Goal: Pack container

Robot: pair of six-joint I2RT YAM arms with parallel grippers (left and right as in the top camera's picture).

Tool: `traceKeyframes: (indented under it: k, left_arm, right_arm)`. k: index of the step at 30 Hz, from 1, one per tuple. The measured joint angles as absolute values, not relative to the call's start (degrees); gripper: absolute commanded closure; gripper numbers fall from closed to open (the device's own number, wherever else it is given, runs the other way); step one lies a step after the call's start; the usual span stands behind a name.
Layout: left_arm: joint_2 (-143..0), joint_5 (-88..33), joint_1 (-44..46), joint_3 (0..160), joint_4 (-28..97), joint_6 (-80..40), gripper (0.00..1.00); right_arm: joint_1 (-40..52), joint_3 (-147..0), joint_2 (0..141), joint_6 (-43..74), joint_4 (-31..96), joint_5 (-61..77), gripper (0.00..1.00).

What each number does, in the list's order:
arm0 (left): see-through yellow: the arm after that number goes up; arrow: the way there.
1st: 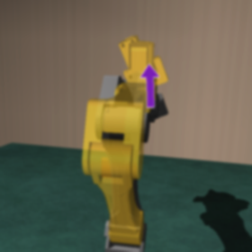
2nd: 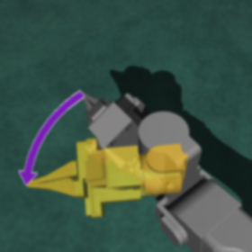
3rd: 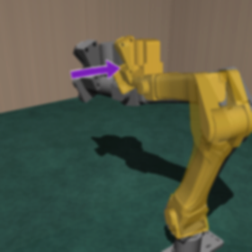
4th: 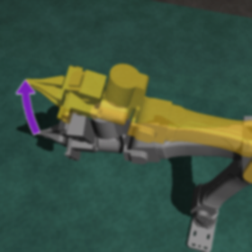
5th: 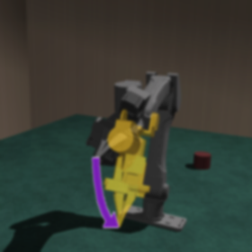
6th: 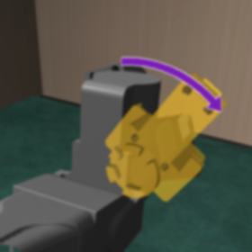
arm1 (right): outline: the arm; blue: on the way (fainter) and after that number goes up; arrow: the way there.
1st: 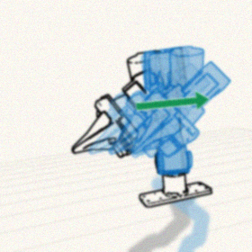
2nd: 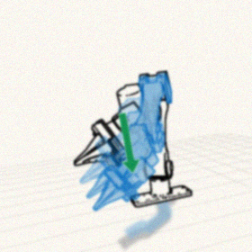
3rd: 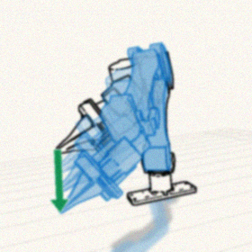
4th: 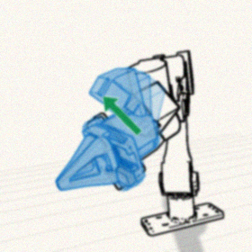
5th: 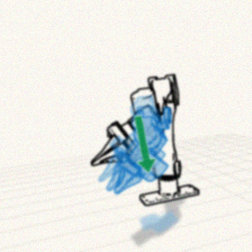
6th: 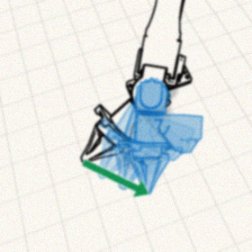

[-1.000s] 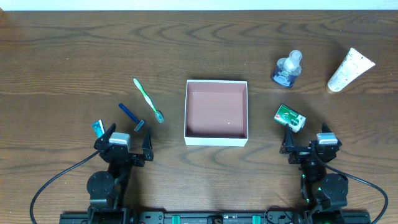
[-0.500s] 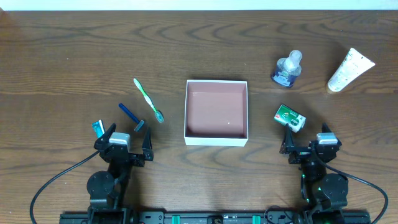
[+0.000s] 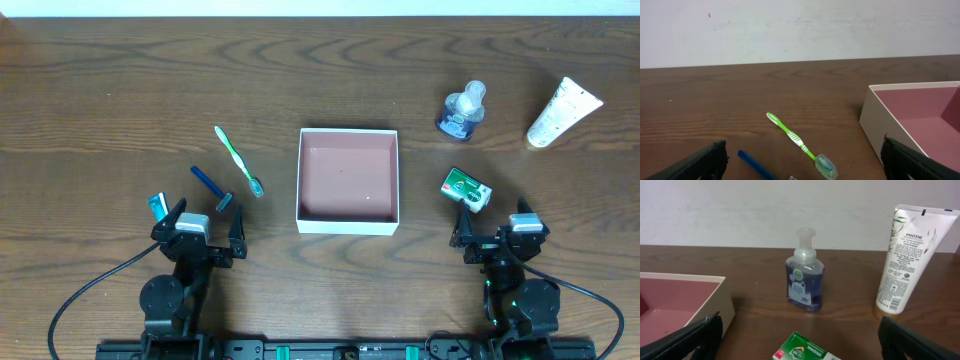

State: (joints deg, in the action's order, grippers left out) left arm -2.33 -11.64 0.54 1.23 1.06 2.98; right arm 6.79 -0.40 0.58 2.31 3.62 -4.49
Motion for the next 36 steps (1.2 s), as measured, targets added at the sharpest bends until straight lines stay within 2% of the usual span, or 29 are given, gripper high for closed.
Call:
traceKeyframes:
  k: [9, 20, 26, 36]
  left_arm:
    - [-2.3, -11.6, 0.5, 1.2, 1.1, 3.0, 0.02]
    - [-2.3, -11.6, 0.5, 1.2, 1.1, 3.0, 0.02]
    - [-2.5, -11.6, 0.5, 1.2, 1.0, 3.0, 0.02]
    - [-2.5, -11.6, 0.5, 1.3, 1.1, 3.0, 0.02]
  right_arm:
    - [6.8, -0.4, 0.6, 3.0, 3.2, -3.8, 0.01]
    - [6.8, -2.9, 2.4, 8.4, 5.5, 13.6, 0.01]
    - [6.8, -22.4, 15.9, 7.9, 17.3, 17.6, 0.01]
    - [6.9, -68.6, 52.8, 0.1, 48.0, 19.1, 0.01]
